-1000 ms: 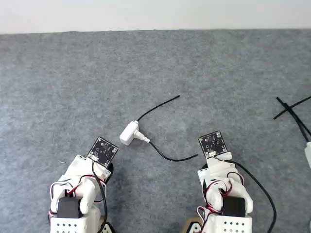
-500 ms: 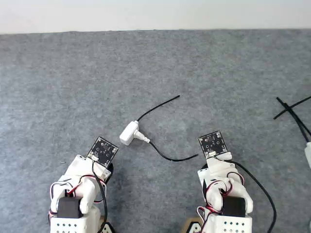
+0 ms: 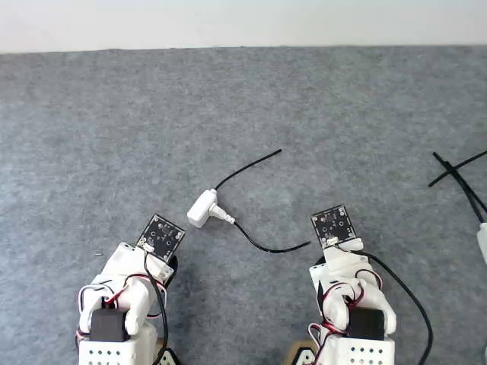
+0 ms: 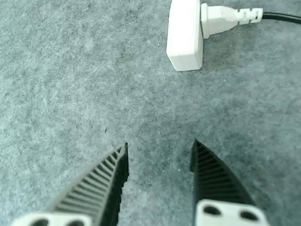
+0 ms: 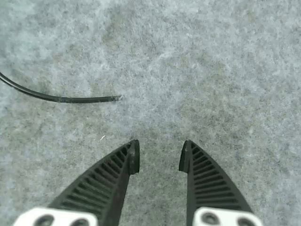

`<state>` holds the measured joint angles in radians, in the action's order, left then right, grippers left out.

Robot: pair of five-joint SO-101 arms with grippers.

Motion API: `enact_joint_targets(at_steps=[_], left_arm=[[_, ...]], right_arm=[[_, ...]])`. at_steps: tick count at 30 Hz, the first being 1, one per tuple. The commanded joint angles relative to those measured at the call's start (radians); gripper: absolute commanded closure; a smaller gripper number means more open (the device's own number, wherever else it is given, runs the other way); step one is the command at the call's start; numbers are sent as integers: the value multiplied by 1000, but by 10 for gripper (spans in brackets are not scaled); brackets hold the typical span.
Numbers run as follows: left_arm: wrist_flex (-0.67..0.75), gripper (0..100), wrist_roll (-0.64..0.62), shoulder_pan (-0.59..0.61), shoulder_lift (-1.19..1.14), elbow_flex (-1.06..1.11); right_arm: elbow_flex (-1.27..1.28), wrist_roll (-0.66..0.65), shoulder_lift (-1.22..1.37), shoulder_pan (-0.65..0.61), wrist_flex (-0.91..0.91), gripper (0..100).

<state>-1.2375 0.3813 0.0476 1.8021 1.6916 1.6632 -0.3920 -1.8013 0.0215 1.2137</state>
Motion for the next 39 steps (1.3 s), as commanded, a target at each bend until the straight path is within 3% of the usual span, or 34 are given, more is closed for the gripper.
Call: enact_joint_targets(at_steps=[1, 14, 20, 24, 29, 33, 39], left_arm=[[-5, 798, -8, 6, 15, -8], [3, 798, -3, -215, 17, -8], [75, 798, 146, -89, 18, -10], [153, 798, 161, -69, 18, -8], [55, 796, 183, -44, 15, -67], [0, 793, 172, -40, 14, -153], [11, 667, 172, -46, 11, -283]], right_arm=[[20, -11, 1, 10, -18, 835], [20, -9, 1, 8, -18, 835], [20, -11, -8, 12, -18, 835], [20, -11, -8, 15, -18, 835], [8, -17, -8, 16, 28, 834], [-43, -143, -8, 36, 73, 834], [-54, -91, -8, 76, 50, 834]])
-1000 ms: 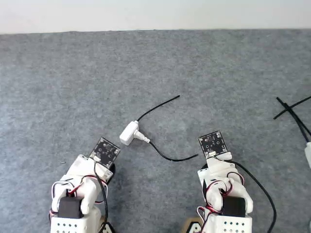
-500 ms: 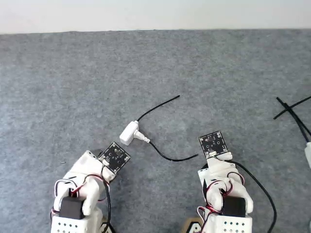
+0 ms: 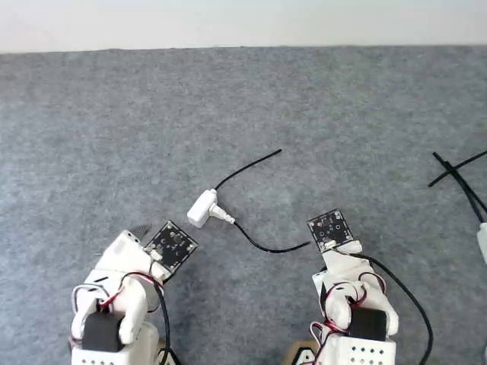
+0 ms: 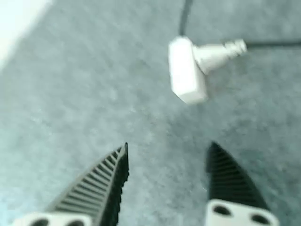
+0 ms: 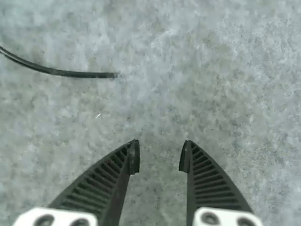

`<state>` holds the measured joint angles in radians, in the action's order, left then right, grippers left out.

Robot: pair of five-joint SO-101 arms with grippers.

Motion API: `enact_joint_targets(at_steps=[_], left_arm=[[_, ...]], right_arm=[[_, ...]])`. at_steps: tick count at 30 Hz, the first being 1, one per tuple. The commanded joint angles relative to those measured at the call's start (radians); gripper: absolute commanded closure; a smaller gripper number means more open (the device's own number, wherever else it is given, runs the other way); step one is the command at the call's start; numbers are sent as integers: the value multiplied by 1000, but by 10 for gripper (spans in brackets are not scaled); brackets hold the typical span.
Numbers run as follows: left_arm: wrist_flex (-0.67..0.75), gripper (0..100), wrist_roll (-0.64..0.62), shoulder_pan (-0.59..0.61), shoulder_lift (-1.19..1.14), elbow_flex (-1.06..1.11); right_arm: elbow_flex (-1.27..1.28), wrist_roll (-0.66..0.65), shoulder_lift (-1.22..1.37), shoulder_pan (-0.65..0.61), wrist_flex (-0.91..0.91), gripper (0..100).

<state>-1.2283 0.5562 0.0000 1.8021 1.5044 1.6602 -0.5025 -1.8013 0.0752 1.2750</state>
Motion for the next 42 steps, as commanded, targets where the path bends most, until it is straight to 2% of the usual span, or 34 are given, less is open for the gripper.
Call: enact_joint_targets(at_steps=[1, 5, 8, 16, 20, 23, 34, 42], left_arm=[[2, 664, -3, -5, 11, -104], [17, 673, 2, -52, -25, -107], [100, 673, 2, -86, -147, -108], [364, 673, -3, -98, -690, -297], [525, 673, -55, -100, -974, -288], [603, 673, -68, -92, -1100, -283], [611, 673, -68, -69, -1125, -248], [681, 673, -68, -66, -1125, -211]], right_arm=[[-51, 20, -8, 22, -16, 834], [-44, 20, -8, 21, -16, 834], [-43, 20, -8, 21, -8, 834], [-29, 18, -8, 21, -10, 835], [23, 18, -8, 15, -48, 835], [23, 18, -8, 15, -65, 835], [23, 15, -7, 15, -58, 835], [23, 15, -5, 16, -58, 835]])
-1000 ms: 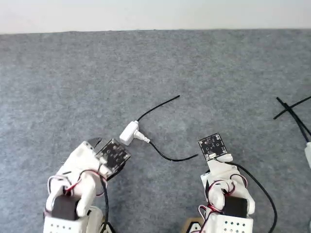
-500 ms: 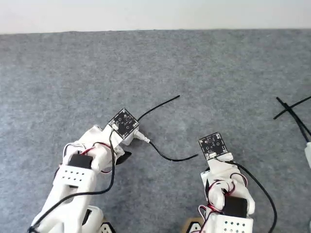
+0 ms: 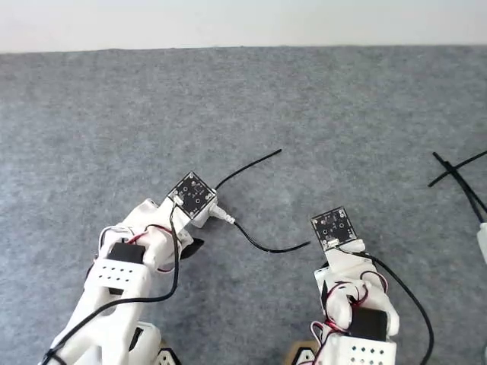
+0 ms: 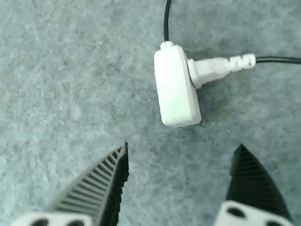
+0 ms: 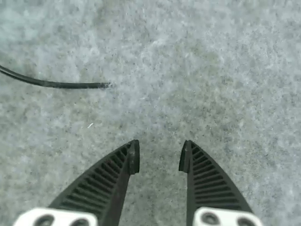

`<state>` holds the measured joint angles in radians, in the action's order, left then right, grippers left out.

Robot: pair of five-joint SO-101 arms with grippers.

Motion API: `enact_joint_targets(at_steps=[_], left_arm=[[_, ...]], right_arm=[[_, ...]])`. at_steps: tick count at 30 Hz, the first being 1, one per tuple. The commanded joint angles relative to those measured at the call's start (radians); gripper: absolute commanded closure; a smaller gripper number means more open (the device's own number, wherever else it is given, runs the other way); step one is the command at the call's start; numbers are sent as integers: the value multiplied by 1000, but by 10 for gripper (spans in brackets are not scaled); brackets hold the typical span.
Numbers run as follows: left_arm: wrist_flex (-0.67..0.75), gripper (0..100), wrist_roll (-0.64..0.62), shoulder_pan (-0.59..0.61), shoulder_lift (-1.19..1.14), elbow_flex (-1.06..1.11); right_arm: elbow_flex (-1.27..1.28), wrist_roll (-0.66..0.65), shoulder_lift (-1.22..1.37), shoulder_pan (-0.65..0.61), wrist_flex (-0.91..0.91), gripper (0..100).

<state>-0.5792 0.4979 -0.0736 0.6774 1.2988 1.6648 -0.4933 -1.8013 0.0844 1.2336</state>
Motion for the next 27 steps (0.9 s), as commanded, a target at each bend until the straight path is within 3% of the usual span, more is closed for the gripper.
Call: enact_joint_targets(at_steps=[1, 27], left_arm=[[32, 673, -9, 8, -2, -5], [141, 673, -123, 80, -5, 5]], right_arm=[[18, 6, -5, 7, -16, 835], [18, 6, -5, 7, -16, 835]])
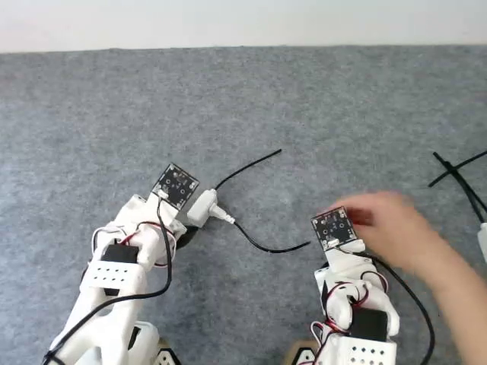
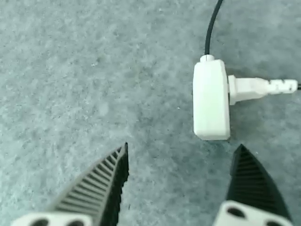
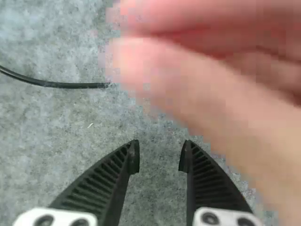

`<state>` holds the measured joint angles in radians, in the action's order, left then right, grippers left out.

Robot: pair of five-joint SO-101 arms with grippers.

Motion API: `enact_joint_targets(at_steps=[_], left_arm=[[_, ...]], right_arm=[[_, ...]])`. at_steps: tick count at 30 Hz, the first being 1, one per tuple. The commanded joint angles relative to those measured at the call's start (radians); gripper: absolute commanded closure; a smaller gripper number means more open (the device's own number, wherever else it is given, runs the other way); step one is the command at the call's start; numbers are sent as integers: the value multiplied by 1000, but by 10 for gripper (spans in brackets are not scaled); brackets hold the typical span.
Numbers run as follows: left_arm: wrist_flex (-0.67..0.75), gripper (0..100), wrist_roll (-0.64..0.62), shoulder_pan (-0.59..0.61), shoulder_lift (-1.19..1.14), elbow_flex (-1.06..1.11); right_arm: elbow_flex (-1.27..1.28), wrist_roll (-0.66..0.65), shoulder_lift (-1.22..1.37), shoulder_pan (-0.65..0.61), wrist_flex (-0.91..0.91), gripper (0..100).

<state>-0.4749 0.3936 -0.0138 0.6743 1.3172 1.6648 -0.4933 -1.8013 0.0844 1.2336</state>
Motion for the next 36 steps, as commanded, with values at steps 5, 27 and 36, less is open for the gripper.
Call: enact_joint_targets(at_steps=[5, 27, 36], left_arm=[[40, 673, -20, 26, -3, -13], [-8, 674, -18, 31, -147, -114], [-9, 674, -18, 31, -147, -114]], right_arm=[[18, 6, -5, 7, -16, 835], [18, 6, -5, 7, -16, 835], [18, 6, -5, 7, -16, 835]])
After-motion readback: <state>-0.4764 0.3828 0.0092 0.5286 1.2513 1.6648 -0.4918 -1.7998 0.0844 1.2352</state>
